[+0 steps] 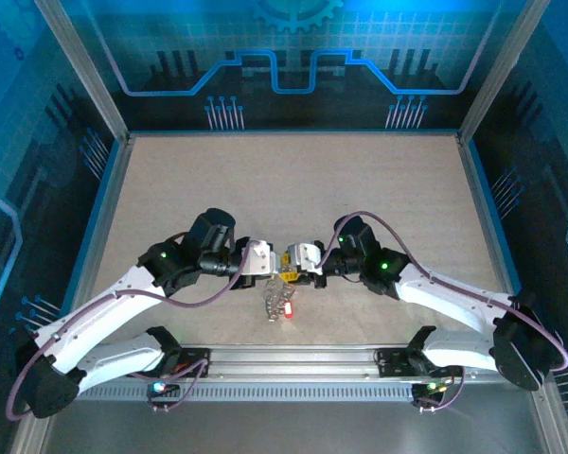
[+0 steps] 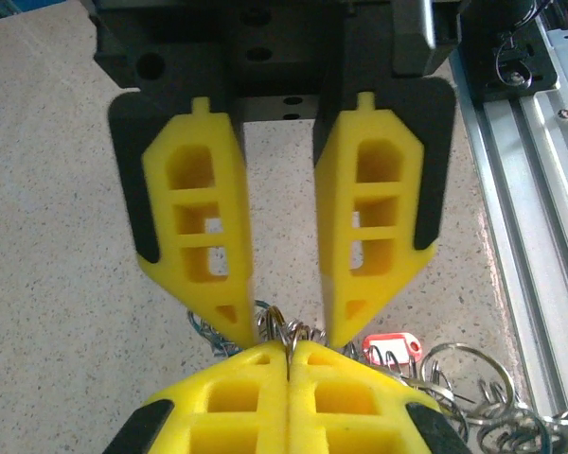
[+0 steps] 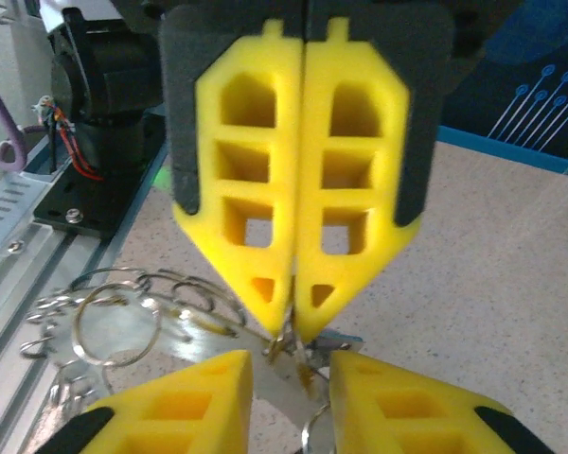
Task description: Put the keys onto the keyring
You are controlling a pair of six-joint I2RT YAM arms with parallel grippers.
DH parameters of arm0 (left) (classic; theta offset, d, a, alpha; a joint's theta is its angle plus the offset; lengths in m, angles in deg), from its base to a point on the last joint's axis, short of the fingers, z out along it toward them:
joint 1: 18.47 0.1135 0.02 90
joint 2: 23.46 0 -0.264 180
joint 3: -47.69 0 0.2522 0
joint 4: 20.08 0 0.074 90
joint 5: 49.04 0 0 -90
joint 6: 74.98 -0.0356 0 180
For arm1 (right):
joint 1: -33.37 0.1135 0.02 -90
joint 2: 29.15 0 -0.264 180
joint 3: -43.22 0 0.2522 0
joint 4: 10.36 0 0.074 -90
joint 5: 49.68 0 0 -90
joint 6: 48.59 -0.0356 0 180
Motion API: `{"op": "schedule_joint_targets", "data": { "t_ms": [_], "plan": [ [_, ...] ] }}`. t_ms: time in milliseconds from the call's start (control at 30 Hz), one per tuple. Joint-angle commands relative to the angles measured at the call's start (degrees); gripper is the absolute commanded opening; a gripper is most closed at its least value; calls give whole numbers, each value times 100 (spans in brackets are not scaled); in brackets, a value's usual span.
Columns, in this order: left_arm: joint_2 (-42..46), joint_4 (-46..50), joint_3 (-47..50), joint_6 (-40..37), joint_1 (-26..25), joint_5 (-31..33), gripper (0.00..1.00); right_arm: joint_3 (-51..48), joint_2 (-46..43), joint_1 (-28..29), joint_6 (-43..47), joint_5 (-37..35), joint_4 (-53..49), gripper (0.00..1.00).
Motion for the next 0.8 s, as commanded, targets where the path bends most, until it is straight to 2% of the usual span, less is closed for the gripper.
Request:
{"op": "schedule_joint_targets", "data": {
  "t_ms": [0, 100, 200, 267, 633, 767],
  "plan": [
    [118, -294, -4, -7, -36, -274, 0, -21, -59, 89, -24, -68, 240, 21],
    [115, -331, -11, 23, -31, -296, 0, -30, -66, 90, 31, -73, 206, 8],
    [153, -346, -4, 12, -36, -323, 0, -4, -30, 108, 56, -99, 143, 7],
    [164, -371, 24, -9, -37, -302, 0, -17, -18, 122, 95, -103, 134, 0],
    [603, -402, 338, 144, -32, -95, 0, -389, -187, 121, 21, -446, 759, 0],
    [887, -718, 655, 246, -37, 101, 0, -447, -180, 117, 32, -520, 884, 0]
  ]
}}
